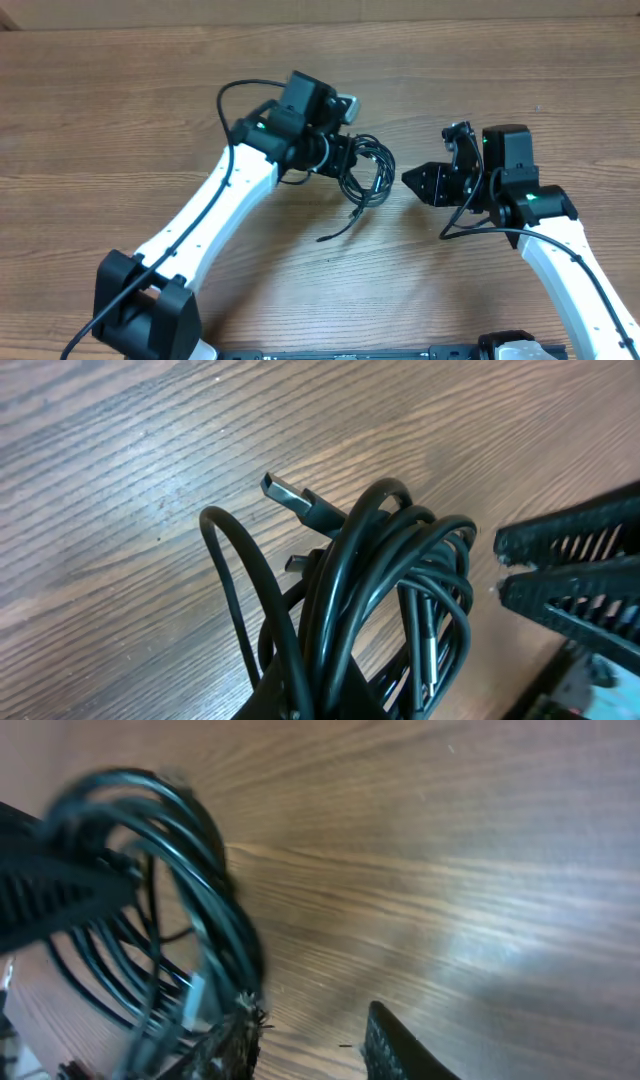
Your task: Untangle cables
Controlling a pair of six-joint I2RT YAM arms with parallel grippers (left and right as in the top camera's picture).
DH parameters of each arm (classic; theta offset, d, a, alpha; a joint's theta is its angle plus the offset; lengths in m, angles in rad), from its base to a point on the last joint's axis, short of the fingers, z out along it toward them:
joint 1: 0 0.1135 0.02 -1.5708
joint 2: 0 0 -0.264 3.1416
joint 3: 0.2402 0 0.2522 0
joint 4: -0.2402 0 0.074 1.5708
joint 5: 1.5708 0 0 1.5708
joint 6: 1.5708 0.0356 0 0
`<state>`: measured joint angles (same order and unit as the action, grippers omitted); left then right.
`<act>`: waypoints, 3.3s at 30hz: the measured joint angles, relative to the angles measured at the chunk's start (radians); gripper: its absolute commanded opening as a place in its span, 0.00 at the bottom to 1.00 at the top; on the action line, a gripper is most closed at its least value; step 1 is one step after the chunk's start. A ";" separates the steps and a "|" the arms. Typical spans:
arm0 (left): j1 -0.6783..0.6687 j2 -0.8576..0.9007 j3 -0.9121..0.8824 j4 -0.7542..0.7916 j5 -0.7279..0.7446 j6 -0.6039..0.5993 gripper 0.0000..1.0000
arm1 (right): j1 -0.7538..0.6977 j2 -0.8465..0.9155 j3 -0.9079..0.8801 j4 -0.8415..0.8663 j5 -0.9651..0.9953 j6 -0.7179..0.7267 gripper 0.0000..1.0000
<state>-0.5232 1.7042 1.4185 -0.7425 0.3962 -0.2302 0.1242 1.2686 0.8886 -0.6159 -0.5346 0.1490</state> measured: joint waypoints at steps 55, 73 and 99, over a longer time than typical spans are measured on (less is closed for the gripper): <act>-0.111 -0.009 0.000 0.043 -0.087 -0.033 0.04 | 0.151 -0.003 0.026 -0.182 0.396 0.181 0.04; -0.090 -0.089 0.002 0.031 -0.143 -0.033 0.04 | 0.138 -0.003 0.035 -0.147 0.323 0.143 0.34; -0.090 -0.089 0.002 0.064 -0.028 -0.033 0.04 | 0.138 -0.032 0.101 -0.133 0.142 0.056 0.20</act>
<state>-0.6136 1.6157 1.4208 -0.6785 0.3679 -0.2630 0.2623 1.2369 0.9897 -0.7486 -0.3931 0.2050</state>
